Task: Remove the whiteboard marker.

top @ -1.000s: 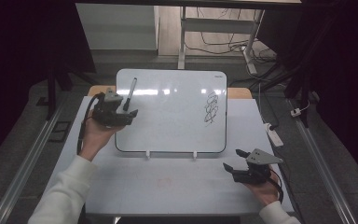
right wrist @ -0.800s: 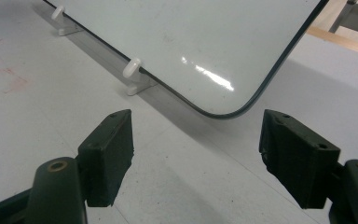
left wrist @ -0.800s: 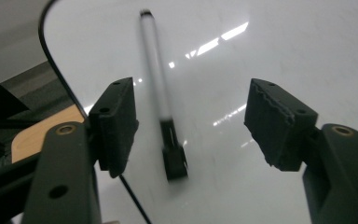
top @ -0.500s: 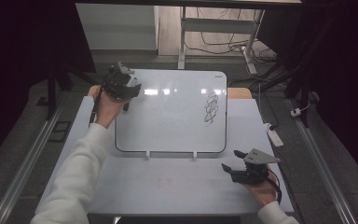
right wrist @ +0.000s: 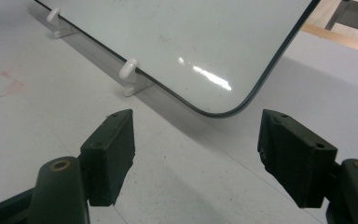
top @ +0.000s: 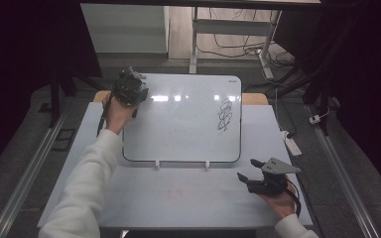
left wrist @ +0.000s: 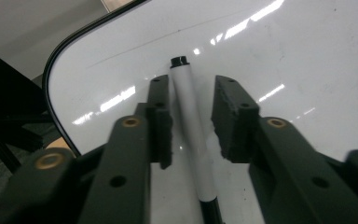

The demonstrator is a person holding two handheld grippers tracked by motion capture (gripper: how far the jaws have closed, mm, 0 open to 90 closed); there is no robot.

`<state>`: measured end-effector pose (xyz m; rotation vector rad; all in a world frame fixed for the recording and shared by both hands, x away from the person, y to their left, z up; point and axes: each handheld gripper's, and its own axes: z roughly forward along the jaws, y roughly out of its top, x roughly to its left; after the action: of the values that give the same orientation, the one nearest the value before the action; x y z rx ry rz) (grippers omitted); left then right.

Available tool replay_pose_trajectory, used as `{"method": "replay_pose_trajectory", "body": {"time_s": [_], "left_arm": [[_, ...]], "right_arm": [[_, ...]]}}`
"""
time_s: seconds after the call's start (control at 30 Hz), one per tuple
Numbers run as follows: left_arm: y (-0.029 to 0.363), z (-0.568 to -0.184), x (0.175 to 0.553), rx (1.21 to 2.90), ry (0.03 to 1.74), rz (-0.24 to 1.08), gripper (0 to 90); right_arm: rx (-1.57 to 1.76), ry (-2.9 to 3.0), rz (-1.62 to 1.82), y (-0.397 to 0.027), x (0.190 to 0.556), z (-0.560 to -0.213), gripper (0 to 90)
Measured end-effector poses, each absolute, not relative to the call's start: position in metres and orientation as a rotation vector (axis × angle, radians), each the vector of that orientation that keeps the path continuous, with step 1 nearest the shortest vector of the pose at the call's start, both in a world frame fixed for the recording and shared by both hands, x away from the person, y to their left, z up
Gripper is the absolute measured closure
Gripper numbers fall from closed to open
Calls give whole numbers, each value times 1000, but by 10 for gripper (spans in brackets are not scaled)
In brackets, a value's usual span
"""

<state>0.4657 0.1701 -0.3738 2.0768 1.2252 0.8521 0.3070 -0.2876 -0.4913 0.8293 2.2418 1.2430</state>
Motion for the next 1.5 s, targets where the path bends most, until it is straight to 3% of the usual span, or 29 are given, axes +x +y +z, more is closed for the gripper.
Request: {"method": "replay_pose_trajectory", "body": {"time_s": [0.1,0.23,0.6,1.0,1.5], "left_arm": [[167,-375,466,2078,1208,848,773],[164,-376,466,2074,1193,805,812],[173,-369,451,2042,1148,759,818],[186,-376,382,1949,961,621,816],[122,-404,323,1969,708,429,816]], "right_arm": [[834,2242,1237,-288,307,-492,272],[839,2237,1236,-288,307,-491,272],[842,2229,1238,-291,307,-491,273],[860,2203,1255,-293,308,-492,270],[863,2210,1320,-277,307,-480,299]]}}
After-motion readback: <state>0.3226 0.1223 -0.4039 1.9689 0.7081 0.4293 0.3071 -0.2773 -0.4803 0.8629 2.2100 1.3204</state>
